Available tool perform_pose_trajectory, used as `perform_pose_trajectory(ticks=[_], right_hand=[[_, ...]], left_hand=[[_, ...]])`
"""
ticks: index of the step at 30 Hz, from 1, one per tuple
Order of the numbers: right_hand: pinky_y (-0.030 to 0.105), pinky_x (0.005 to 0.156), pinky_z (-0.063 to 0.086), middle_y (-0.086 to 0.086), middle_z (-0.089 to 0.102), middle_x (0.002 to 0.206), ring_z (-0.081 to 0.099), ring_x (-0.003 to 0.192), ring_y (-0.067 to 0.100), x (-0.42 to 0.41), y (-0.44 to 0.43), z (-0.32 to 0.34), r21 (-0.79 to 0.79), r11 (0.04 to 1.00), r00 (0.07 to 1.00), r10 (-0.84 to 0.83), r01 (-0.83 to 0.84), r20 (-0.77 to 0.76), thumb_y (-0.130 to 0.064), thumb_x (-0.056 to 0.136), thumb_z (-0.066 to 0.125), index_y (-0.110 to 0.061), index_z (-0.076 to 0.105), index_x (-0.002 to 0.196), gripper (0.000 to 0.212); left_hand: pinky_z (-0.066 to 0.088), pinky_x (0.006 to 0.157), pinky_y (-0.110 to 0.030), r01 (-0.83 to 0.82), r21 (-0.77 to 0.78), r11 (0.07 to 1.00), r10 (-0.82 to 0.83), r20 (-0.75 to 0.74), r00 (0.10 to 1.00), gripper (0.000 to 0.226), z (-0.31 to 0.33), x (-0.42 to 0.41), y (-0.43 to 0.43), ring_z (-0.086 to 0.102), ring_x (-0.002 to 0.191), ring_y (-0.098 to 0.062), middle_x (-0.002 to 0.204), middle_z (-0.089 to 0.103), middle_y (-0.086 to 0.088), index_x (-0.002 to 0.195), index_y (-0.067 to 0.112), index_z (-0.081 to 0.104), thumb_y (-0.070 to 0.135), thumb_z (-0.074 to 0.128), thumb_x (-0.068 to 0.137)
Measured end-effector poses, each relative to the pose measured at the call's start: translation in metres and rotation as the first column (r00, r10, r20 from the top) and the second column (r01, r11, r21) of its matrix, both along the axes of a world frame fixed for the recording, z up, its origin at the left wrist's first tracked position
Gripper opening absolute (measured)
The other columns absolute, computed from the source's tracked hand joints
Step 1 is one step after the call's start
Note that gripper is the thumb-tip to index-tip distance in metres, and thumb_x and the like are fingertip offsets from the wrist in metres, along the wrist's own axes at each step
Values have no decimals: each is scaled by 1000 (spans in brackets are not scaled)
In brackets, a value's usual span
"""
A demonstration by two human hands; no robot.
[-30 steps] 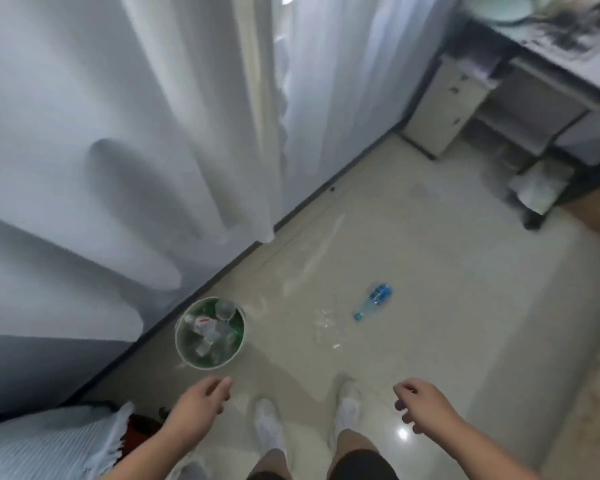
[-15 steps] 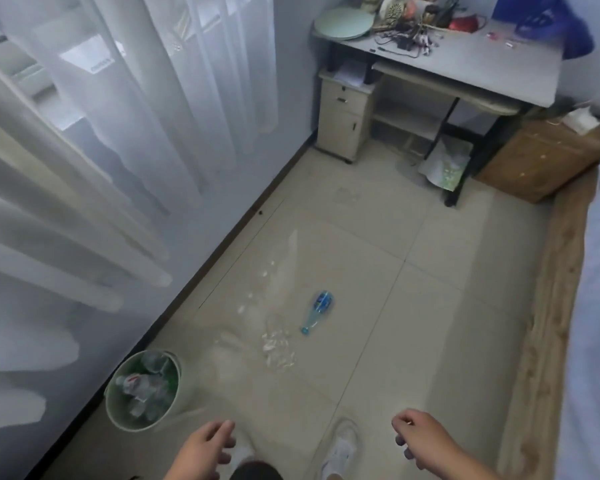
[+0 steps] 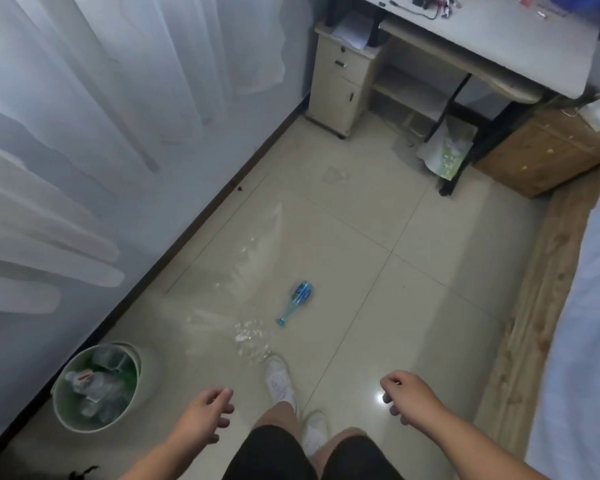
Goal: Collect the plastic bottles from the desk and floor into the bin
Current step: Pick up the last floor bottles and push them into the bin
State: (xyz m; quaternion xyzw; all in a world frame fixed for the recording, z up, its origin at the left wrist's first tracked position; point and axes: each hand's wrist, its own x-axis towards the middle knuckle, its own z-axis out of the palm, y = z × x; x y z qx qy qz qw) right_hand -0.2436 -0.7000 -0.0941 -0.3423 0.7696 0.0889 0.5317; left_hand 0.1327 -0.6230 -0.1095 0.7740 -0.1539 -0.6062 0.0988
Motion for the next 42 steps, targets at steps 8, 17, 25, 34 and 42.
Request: perform_pose_trajectory(ticks=[8,17,25,34,42], right_hand=[[27,51,45,6,74,88,60,59,18,30,-90,-75,2,997,996,78,-79,38,-25,95,53,-16,68,93,18],[27,64,47,3,74,88,65,70,18,80,-175,-346,-25,913,907,408,-408,100,-27,92,56,-19,70,87,17],[35,91,48,8,63,127,58,117,30,114,-225,-536,-85,519,522,813,-850,-258,-23,91,55,-20,61,129,38],[49,105,38,14,39,149,32,139,38,136,-260,-651,-48,78,91,824,-996,-559,-26,97,56,-19,46,143,48],[42,91,46,5,52,132,42,128,34,116,-251,-575,37,176,144,894,-984,-424,-26,86,69,-19,48,133,52]], left_hand=[[51,70,-34,-45,3,999,45,-24,999,24,-72,-9,-72,69,90,-25,104,73,-4,109,22,66,42,55,101],[56,76,-35,-35,-21,999,34,-51,998,21,-305,-29,-120,72,95,-22,104,74,2,108,28,67,44,55,100],[57,81,-38,39,32,999,-38,-28,999,22,-482,-5,-123,72,96,-19,106,75,4,113,28,68,42,58,99],[58,76,-35,84,40,996,-86,41,995,18,-552,33,-120,76,90,-15,101,78,7,111,35,71,41,59,98],[56,77,-36,35,30,999,-37,79,996,20,-487,31,-124,73,94,-20,105,76,3,114,28,69,36,56,101]])
